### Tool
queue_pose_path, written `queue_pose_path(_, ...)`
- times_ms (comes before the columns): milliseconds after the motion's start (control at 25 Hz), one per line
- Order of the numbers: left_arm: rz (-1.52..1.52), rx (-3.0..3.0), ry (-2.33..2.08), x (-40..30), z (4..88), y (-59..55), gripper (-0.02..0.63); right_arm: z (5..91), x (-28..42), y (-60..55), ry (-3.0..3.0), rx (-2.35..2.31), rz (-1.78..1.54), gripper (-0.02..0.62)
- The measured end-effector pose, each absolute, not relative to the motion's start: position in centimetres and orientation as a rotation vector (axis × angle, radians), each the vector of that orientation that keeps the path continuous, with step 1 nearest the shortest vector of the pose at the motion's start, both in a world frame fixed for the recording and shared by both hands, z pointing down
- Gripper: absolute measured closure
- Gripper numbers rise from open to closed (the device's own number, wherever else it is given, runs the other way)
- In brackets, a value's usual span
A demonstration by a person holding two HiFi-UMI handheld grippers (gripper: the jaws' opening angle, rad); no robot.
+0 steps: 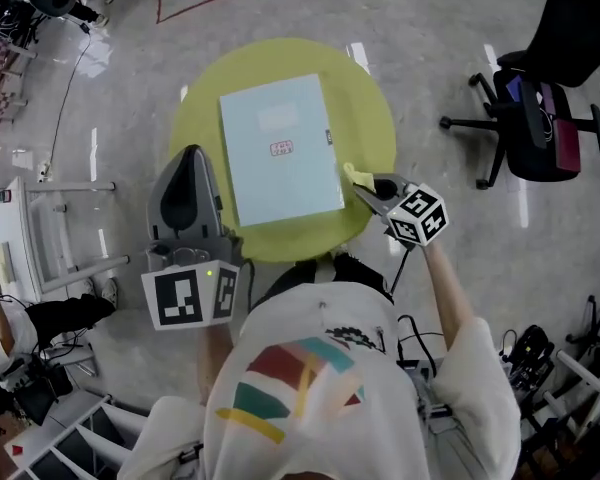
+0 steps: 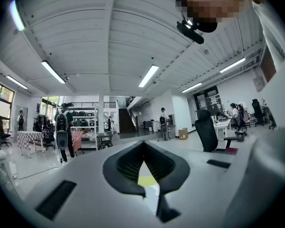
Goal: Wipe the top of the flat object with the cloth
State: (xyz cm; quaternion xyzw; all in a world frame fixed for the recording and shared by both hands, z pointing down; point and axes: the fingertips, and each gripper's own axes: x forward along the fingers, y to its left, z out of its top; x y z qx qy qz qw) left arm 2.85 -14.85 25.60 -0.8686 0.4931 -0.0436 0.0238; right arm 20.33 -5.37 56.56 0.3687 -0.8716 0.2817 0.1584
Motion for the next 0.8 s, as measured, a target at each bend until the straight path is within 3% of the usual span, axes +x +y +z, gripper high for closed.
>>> queue_pose_path(480, 0.048, -2.659, 1.602, 0.8, 22.5, -15.8, 0.592, 39.3, 21.4, -17.0, -2.423, 1.374, 0.285, 0.568)
queue_pose_path(800, 0.142, -2.663, 1.579, 0.2, 21.5, -15.1, 0.592, 29.7, 18.2, -15.3, -2.359, 1.702, -0.099, 0.568)
